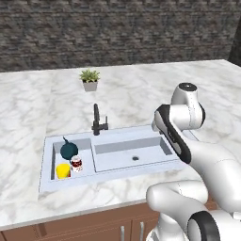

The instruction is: Pick the cup and teapot and place them in the sink. Then turn on the water.

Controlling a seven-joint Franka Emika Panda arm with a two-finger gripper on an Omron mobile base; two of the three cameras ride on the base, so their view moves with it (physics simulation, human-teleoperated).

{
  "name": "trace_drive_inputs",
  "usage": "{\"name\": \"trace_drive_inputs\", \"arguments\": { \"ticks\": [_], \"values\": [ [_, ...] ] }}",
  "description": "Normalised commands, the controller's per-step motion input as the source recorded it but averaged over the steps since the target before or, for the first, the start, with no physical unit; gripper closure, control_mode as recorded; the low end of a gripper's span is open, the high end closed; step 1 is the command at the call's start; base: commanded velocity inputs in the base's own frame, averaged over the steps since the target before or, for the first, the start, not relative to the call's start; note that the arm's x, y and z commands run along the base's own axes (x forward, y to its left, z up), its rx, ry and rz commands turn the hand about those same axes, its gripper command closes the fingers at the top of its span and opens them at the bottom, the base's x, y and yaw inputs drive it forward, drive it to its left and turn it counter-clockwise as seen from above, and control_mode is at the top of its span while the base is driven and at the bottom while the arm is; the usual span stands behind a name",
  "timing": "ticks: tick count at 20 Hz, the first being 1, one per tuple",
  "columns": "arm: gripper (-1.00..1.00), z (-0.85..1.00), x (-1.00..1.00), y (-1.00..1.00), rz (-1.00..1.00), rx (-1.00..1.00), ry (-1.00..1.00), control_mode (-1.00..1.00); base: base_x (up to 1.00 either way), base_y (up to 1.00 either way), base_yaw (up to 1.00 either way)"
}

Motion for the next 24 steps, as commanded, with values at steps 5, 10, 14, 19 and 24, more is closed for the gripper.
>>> {"name": "trace_drive_inputs", "arguments": {
  "ticks": [5, 10, 14, 19, 24],
  "values": [
    [-1.0, 0.0, 0.0, 0.0, 0.0, 0.0, 0.0, 1.0, 0.09, 0.0, 0.0],
    [-1.0, 0.0, 0.0, 0.0, 0.0, 0.0, 0.0, 1.0, 0.0, 0.0, 0.0],
    [-1.0, 0.0, 0.0, 0.0, 0.0, 0.0, 0.0, -1.0, 0.0, 0.0, 0.0],
    [-1.0, 0.0, 0.04, 0.01, 0.0, 0.0, -0.03, -1.0, 0.0, 0.0, 0.0],
    [-1.0, 0.0, 0.21, 0.01, 0.01, 0.0, -0.15, -1.0, 0.0, 0.0, 0.0]
  ]
}}
